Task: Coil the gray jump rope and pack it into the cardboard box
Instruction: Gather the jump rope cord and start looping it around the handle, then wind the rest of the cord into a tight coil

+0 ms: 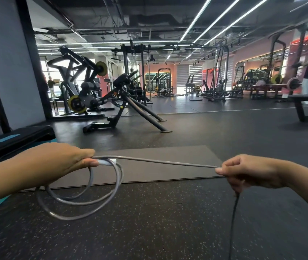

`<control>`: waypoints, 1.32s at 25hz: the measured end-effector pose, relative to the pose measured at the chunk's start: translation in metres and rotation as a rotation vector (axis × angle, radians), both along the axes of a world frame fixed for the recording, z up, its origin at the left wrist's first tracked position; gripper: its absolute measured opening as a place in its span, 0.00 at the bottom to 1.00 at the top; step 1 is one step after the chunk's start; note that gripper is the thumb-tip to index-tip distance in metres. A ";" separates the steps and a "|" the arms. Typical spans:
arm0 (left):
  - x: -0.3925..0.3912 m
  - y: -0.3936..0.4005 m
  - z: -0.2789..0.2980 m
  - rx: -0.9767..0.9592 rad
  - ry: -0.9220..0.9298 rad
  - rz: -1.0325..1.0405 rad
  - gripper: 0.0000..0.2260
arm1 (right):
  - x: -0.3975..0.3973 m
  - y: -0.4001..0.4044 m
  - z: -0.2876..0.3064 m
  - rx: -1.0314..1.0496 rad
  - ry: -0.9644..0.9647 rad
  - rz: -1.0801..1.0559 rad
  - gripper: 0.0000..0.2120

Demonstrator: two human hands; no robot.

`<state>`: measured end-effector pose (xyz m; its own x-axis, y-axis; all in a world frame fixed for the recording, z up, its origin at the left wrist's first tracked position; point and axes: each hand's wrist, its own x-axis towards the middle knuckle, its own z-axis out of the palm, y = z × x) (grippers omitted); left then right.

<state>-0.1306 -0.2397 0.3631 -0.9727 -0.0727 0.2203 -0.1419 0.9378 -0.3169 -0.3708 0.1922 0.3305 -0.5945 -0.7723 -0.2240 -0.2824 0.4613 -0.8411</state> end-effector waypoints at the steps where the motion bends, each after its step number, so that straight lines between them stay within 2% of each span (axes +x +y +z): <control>1: 0.002 -0.006 -0.002 0.028 0.032 0.039 0.19 | 0.001 0.000 -0.005 0.004 0.026 -0.025 0.24; 4: 0.007 0.014 -0.003 0.186 0.122 0.094 0.21 | 0.006 -0.021 -0.003 -0.208 0.035 -0.114 0.21; 6: 0.001 0.051 -0.001 0.435 0.195 0.080 0.18 | 0.017 -0.048 0.009 -0.417 -0.127 -0.112 0.15; 8: -0.012 0.095 0.002 0.829 0.295 0.070 0.19 | 0.032 -0.073 0.015 -0.509 -0.166 -0.103 0.15; 10: -0.029 0.122 0.000 1.328 0.415 0.014 0.20 | 0.046 -0.092 0.013 -0.496 -0.062 -0.096 0.16; 12: -0.046 0.140 0.000 1.632 0.551 -0.029 0.20 | 0.063 -0.106 0.006 -0.517 -0.069 -0.059 0.18; 14: -0.063 0.163 0.000 1.930 0.735 -0.073 0.12 | 0.082 -0.119 -0.002 -0.630 -0.239 0.014 0.25; 15: -0.070 0.176 0.001 2.047 0.820 -0.100 0.10 | 0.091 -0.125 -0.006 -0.692 -0.279 0.060 0.29; 16: -0.076 0.187 0.002 2.127 0.887 -0.099 0.10 | 0.099 -0.131 -0.012 -0.730 -0.240 0.092 0.32; 18: -0.085 0.200 0.002 2.234 0.906 -0.029 0.17 | 0.116 -0.140 -0.023 -0.769 -0.097 0.095 0.30; 21: -0.086 0.209 0.003 2.285 0.852 0.065 0.23 | 0.130 -0.149 -0.026 -0.958 -0.147 -0.092 0.18; 24: -0.078 0.217 -0.005 2.366 0.783 0.079 0.18 | 0.130 -0.154 -0.020 -1.097 -0.225 -0.222 0.14; 27: -0.070 0.214 -0.015 2.528 0.655 0.149 0.10 | 0.127 -0.154 -0.012 -1.143 -0.265 -0.283 0.19; 29: -0.068 0.202 -0.022 2.554 0.785 0.184 0.04 | 0.124 -0.150 -0.006 -1.120 -0.249 -0.303 0.12; 31: -0.068 0.193 -0.027 2.537 0.994 0.112 0.13 | 0.123 -0.146 0.006 -1.063 -0.220 -0.297 0.11; 33: -0.065 0.191 -0.029 2.460 1.090 0.015 0.21 | 0.117 -0.142 0.019 -0.979 -0.182 -0.372 0.14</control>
<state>-0.1953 -0.0483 0.3345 -0.6795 -0.7308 -0.0651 0.5009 -0.5269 0.6867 -0.2541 0.0504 0.3499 -0.8506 -0.4403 0.2875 -0.0958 -0.4078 -0.9080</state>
